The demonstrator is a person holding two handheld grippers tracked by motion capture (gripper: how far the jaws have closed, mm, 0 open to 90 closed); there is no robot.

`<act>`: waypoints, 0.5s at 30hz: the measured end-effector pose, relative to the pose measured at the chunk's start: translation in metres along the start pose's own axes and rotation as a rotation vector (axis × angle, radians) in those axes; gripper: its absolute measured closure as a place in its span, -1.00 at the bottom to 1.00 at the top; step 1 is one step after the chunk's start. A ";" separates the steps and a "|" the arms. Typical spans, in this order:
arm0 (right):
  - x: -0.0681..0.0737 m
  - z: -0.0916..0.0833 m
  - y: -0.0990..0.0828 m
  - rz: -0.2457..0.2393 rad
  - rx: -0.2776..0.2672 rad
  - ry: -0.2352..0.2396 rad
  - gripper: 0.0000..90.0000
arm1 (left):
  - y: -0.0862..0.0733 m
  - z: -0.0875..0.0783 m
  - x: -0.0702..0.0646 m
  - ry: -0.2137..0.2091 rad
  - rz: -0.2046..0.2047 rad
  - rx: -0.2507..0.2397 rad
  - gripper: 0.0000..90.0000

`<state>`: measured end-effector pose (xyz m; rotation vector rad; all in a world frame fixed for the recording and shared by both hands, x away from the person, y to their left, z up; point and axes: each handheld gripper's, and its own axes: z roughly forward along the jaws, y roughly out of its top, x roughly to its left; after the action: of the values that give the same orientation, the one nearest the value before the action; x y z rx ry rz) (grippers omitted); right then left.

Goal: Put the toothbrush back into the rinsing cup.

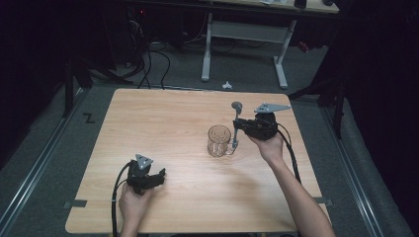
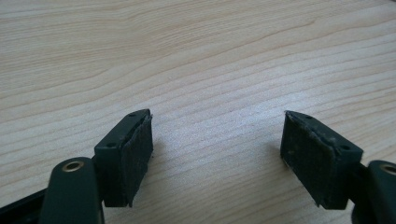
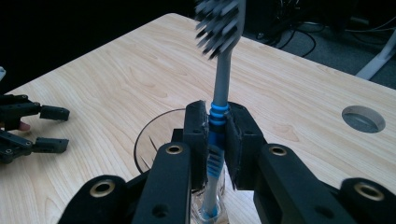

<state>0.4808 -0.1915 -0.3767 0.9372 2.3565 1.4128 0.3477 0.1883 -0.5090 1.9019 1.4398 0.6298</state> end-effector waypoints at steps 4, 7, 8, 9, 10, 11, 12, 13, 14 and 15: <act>0.001 -0.001 -0.001 -0.009 0.002 -0.003 0.77 | 0.000 0.000 0.000 0.000 0.000 0.000 -0.43; 0.001 -0.001 -0.004 -0.007 0.004 -0.005 0.77 | 0.000 0.000 0.000 0.000 0.000 0.000 -0.43; 0.001 -0.001 -0.005 -0.004 0.007 -0.006 0.77 | 0.000 0.000 0.000 0.000 0.000 0.000 -0.43; 0.000 -0.001 -0.005 -0.003 0.008 -0.008 0.77 | 0.000 0.000 0.000 0.000 0.000 0.000 -0.43; 0.000 -0.001 -0.006 -0.007 0.007 -0.010 0.77 | 0.000 0.000 0.000 0.000 0.000 0.000 -0.43; 0.001 -0.001 -0.007 -0.009 0.011 -0.015 0.77 | 0.000 0.000 0.000 0.000 0.000 0.000 -0.43; 0.001 0.000 -0.007 -0.017 0.012 -0.021 0.77 | 0.000 0.000 0.000 0.000 0.000 0.000 -0.43; 0.003 0.000 -0.008 -0.033 0.018 -0.032 0.77 | 0.000 0.000 0.000 0.000 0.000 0.000 -0.43; 0.004 0.000 -0.009 -0.044 0.023 -0.038 0.77 | 0.000 0.000 0.000 0.000 0.000 0.000 -0.43; 0.006 0.002 -0.010 -0.056 0.031 -0.045 0.77 | 0.000 0.000 0.000 0.000 0.000 0.000 -0.43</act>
<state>0.4729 -0.1900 -0.3857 0.8947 2.3591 1.3237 0.3477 0.1883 -0.5090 1.9018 1.4399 0.6296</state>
